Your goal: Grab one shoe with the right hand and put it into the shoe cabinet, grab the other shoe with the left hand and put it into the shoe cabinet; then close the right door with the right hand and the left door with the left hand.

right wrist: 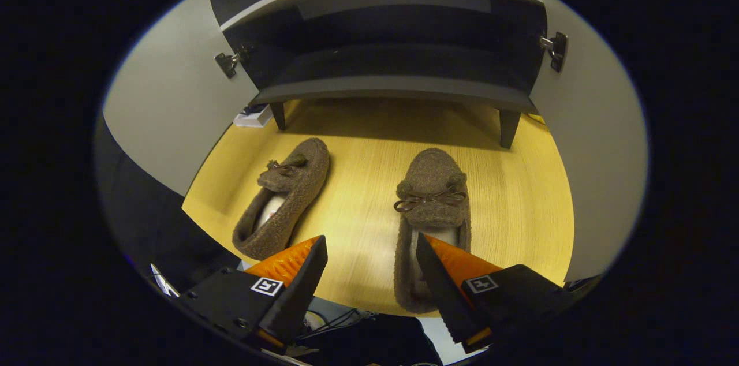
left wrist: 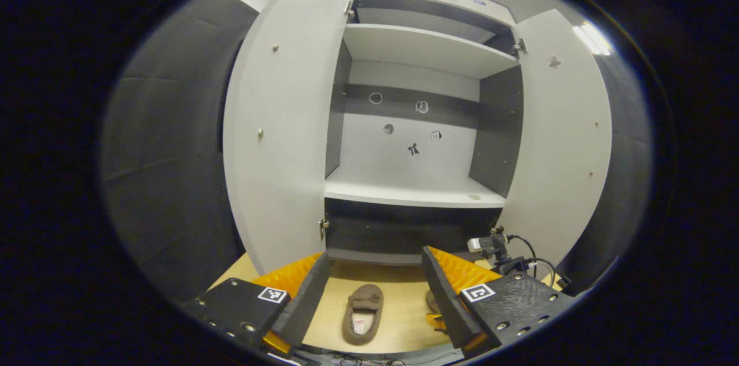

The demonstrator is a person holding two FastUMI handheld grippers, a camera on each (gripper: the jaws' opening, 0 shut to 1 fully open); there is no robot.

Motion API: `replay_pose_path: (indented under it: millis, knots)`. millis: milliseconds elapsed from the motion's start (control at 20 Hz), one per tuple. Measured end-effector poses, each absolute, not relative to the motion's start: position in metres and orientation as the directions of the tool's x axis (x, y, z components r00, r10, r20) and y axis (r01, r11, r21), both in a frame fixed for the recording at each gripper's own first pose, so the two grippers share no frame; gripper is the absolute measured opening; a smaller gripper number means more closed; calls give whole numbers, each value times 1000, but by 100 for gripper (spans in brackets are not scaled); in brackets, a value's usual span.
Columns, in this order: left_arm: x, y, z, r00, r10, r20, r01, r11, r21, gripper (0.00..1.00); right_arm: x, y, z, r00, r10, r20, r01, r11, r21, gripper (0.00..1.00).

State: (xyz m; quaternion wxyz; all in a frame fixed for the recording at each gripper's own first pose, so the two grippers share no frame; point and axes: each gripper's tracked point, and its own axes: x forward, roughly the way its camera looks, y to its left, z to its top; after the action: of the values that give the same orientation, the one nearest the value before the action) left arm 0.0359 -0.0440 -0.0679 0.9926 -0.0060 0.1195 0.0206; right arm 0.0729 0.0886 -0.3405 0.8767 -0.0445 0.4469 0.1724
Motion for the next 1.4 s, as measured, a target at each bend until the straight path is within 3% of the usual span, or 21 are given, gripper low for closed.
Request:
replay_pose_path:
  millis: [50,100,500,600,650,700,800,900,1050,1100,1150,1400]
  knots:
    - [39,-44,-70,967,47,-249,-48,999,0,93,79,86,-347,548,243,-800,-345,937,48,99]
    - [40,-44,-74,964,55,-261,-55,998,6,93,84,83,-353,561,224,-797,-348,937,18,92]
    - [44,-44,-95,931,126,-342,-108,992,72,93,112,71,-397,595,122,-795,-421,890,-178,91]
    - [45,-46,-97,927,136,-349,-114,990,84,93,116,69,-400,613,102,-783,-420,882,-215,82]
    - [47,-47,-98,925,138,-353,-115,990,86,93,119,65,-398,620,90,-779,-415,881,-229,66]
    - [48,-49,-101,923,139,-359,-115,990,86,93,126,59,-402,630,65,-774,-399,882,-252,65]
    - [54,-55,-104,920,136,-367,-112,990,88,93,122,59,-397,616,80,-783,-391,895,-216,41]
    - [60,-62,-105,920,131,-370,-103,990,95,93,123,56,-396,608,88,-789,-389,899,-200,40]
    - [68,-76,-105,925,108,-365,-83,993,82,93,121,60,-393,589,148,-794,-415,899,-140,12]
    - [68,-80,-107,924,99,-370,-79,995,69,93,122,63,-396,579,160,-799,-413,903,-119,12]
    - [69,-83,-109,923,89,-374,-74,996,54,93,119,60,-393,560,172,-810,-417,904,-96,5]
    - [67,-85,-109,924,63,-376,-29,995,98,93,125,56,-363,570,222,-791,-407,913,-37,1]
